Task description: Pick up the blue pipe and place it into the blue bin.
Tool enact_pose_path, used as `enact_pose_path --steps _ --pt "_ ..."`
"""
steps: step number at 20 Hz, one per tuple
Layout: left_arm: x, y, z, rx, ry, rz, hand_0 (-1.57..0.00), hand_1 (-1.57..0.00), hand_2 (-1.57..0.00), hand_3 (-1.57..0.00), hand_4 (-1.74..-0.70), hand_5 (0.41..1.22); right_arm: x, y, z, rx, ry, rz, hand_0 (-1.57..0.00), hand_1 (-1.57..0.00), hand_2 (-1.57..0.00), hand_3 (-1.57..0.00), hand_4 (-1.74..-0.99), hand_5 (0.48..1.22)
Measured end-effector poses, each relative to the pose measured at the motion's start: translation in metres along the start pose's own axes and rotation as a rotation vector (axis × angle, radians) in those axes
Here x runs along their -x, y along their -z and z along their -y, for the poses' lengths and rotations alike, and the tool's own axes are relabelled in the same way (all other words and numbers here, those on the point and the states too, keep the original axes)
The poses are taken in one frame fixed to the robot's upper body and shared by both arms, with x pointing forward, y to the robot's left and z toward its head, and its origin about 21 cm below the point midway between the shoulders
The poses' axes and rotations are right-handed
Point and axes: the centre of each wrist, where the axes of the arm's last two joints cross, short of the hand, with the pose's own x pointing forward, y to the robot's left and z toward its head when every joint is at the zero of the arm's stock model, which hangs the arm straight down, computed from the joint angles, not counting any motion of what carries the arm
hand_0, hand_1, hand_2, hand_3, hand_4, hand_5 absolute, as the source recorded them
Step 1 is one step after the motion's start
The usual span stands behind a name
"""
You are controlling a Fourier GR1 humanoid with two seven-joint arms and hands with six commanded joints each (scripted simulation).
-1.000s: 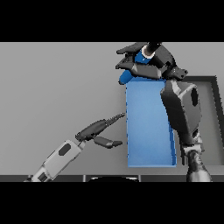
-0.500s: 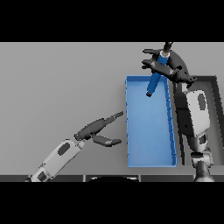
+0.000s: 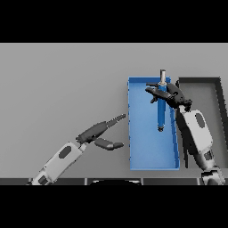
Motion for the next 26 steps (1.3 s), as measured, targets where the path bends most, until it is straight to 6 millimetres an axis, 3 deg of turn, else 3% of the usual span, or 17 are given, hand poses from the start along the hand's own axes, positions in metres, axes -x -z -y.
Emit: enact_pose_path --steps 1,2,4,6,8,12,17,20,26 --pt "-0.001 0.001 -0.001 0.000 -0.001 -0.004 0.00 0.00 0.00 0.00 -0.89 0.455 0.007 0.003 0.003 0.017 0.000 -0.054 -1.56 -1.46 -1.39 -1.12 -1.547 1.133" --pt "-0.003 0.000 0.000 0.002 -0.003 -0.003 0.00 0.00 0.00 0.00 -0.89 0.453 0.012 0.007 0.004 0.040 0.007 -0.111 -1.31 -1.17 -1.11 -0.90 -1.503 1.150" --pt "0.000 -0.001 0.000 -0.007 0.001 -0.020 0.00 0.00 0.00 0.00 -0.89 0.453 0.023 0.014 0.003 0.037 -0.003 -0.219 -0.84 -0.75 -0.71 -0.57 -1.392 1.176" --pt "-0.001 0.002 0.003 0.002 0.002 -0.020 0.00 0.00 0.00 0.00 -0.89 0.453 0.022 0.017 0.003 0.040 0.002 -0.290 -0.53 -0.48 -0.46 -0.37 -1.285 1.141" --pt "0.000 0.002 0.003 0.003 -0.003 -0.019 0.00 0.00 0.00 0.00 -0.89 0.452 0.026 0.016 0.000 -0.006 -0.090 -0.332 -0.34 -0.31 -0.29 -0.23 -1.208 1.028" --pt "0.001 0.005 0.001 0.002 -0.005 -0.017 0.00 0.00 0.00 0.00 -0.90 0.450 0.034 0.016 -0.004 0.023 -0.306 -0.359 -0.14 -0.12 -0.12 -0.10 -1.131 0.857" --pt "-0.004 0.006 0.006 0.006 -0.015 -0.005 0.00 0.00 0.00 0.00 -0.91 0.458 0.040 0.020 -0.004 0.054 -0.354 -0.325 -0.04 -0.04 -0.04 -0.03 -1.124 0.717" --pt "0.003 0.002 0.008 0.000 -0.014 -0.030 0.00 0.00 0.00 0.00 -0.92 0.462 0.038 0.020 -0.004 0.059 -0.346 -0.294 -0.02 -0.02 -0.02 -0.02 -1.119 0.695" --pt "-0.001 0.008 0.002 0.000 -0.021 -0.018 0.00 0.00 0.00 0.00 -0.92 0.467 0.041 0.019 -0.001 0.045 -0.354 -0.295 -0.01 -0.01 -0.01 -0.01 -1.129 0.674"
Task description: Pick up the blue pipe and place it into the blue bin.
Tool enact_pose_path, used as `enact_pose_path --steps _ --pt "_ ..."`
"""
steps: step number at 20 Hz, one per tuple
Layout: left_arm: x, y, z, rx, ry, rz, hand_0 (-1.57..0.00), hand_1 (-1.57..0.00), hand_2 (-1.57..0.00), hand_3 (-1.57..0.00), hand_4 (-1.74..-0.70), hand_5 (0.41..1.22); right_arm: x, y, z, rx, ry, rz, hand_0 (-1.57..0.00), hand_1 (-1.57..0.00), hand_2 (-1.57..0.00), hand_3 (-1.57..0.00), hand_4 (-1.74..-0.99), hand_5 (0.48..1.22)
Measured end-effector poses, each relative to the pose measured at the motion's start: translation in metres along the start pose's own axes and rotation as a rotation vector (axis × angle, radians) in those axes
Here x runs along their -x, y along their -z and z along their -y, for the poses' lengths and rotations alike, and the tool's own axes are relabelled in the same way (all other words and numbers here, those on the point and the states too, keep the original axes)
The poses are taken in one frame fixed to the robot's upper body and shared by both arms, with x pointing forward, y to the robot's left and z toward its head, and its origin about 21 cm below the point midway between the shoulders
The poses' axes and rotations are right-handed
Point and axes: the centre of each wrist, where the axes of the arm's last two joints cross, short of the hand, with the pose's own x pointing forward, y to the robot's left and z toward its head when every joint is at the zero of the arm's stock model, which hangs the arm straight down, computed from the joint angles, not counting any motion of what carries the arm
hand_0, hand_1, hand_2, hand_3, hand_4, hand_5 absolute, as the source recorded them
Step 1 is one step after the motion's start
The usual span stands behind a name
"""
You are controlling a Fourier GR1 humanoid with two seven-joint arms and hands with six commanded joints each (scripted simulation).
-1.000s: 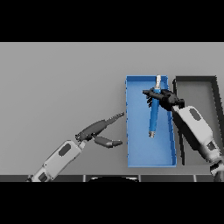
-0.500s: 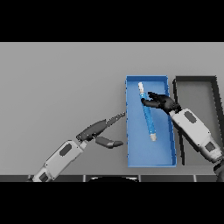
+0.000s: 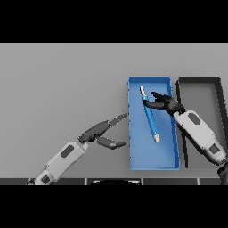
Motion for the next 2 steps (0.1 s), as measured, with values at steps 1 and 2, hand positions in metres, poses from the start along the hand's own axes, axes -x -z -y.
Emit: enact_pose_path --steps 1,2 --pt "-0.0022 0.0008 0.0013 0.001 -0.005 0.008 0.00 0.00 0.00 0.00 -0.92 0.469 0.0011 0.0005 0.0018 -0.001 0.006 -0.006 -0.01 -0.01 -0.01 -0.01 -1.129 0.678" --pt "-0.0033 0.0008 0.0029 0.008 -0.006 0.014 0.00 0.00 0.00 0.00 -0.92 0.468 0.0011 0.0023 0.0003 -0.012 0.009 -0.001 -0.01 -0.01 -0.01 -0.01 -1.129 0.677"
